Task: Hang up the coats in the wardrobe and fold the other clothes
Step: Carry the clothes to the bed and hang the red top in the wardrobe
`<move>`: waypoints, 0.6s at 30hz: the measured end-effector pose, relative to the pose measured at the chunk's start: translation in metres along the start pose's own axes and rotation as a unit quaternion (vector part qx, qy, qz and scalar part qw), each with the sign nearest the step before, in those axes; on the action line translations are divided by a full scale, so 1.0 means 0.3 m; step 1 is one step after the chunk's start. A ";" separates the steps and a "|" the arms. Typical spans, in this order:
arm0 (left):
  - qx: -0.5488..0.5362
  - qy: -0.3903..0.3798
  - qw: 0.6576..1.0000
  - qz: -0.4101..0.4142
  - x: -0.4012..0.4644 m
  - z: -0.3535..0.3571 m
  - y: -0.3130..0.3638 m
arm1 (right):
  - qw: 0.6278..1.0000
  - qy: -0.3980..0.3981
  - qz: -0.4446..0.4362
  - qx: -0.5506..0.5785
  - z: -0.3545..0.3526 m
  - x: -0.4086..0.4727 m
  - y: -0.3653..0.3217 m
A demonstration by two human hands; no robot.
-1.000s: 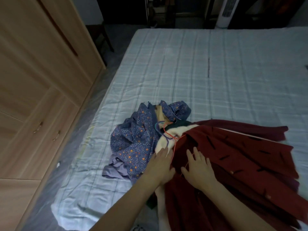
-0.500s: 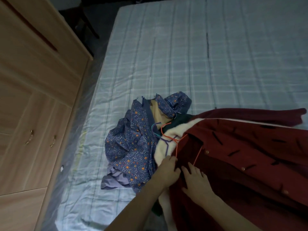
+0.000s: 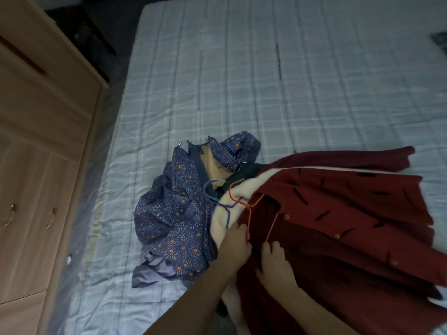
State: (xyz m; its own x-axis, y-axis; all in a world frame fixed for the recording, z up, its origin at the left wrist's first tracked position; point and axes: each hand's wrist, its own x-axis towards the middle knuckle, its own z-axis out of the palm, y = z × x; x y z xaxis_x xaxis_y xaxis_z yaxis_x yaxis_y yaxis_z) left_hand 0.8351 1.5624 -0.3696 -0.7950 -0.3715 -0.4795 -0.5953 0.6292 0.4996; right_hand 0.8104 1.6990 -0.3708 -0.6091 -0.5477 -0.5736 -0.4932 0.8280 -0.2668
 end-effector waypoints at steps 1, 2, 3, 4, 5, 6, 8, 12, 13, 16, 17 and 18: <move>-0.013 0.006 1.000 -0.001 -0.010 0.004 0.004 | 1.000 0.004 0.016 0.022 0.005 -0.015 0.001; -0.026 0.007 1.000 -0.001 -0.022 0.003 0.009 | 0.998 0.020 0.027 0.049 0.010 -0.032 -0.001; -0.039 0.007 0.999 0.002 -0.034 0.001 0.012 | 0.997 0.031 0.037 0.066 0.013 -0.049 -0.006; -0.049 0.004 0.999 0.003 -0.045 -0.006 0.013 | 0.995 0.055 0.039 0.076 0.013 -0.068 -0.007; -0.058 0.003 0.998 0.003 -0.055 -0.017 0.011 | 0.992 0.074 0.040 0.089 0.018 -0.086 -0.007; -0.065 0.003 0.998 -0.004 -0.067 -0.031 0.009 | 0.990 0.086 0.043 0.099 0.017 -0.101 -0.012; -0.082 0.010 0.996 -0.024 -0.091 -0.057 0.001 | 0.986 0.063 0.045 0.150 0.021 -0.130 -0.024; -0.104 0.015 0.994 -0.033 -0.152 -0.094 -0.014 | 0.969 -0.017 0.013 0.244 0.027 -0.209 -0.064; -0.102 0.013 0.994 -0.034 -0.173 -0.102 -0.015 | 0.967 -0.016 0.010 0.253 0.028 -0.232 -0.079; -0.118 0.002 0.992 -0.044 -0.241 -0.114 -0.009 | 0.957 0.023 0.030 0.289 0.040 -0.290 -0.131; -0.122 0.001 0.992 -0.042 -0.264 -0.118 0.001 | 0.954 0.035 0.050 0.295 0.038 -0.304 -0.153; -0.128 -0.001 0.991 -0.036 -0.288 -0.121 0.017 | 0.951 0.048 0.069 0.296 0.037 -0.315 -0.174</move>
State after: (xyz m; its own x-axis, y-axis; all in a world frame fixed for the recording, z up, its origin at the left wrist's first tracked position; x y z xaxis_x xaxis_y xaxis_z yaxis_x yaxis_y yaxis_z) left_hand 0.8965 1.5727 -0.2994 -0.7489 -0.4080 -0.5222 -0.6612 0.4076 0.6298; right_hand 0.9007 1.7089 -0.3114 -0.7108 -0.4141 -0.5686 0.0142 0.7997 -0.6002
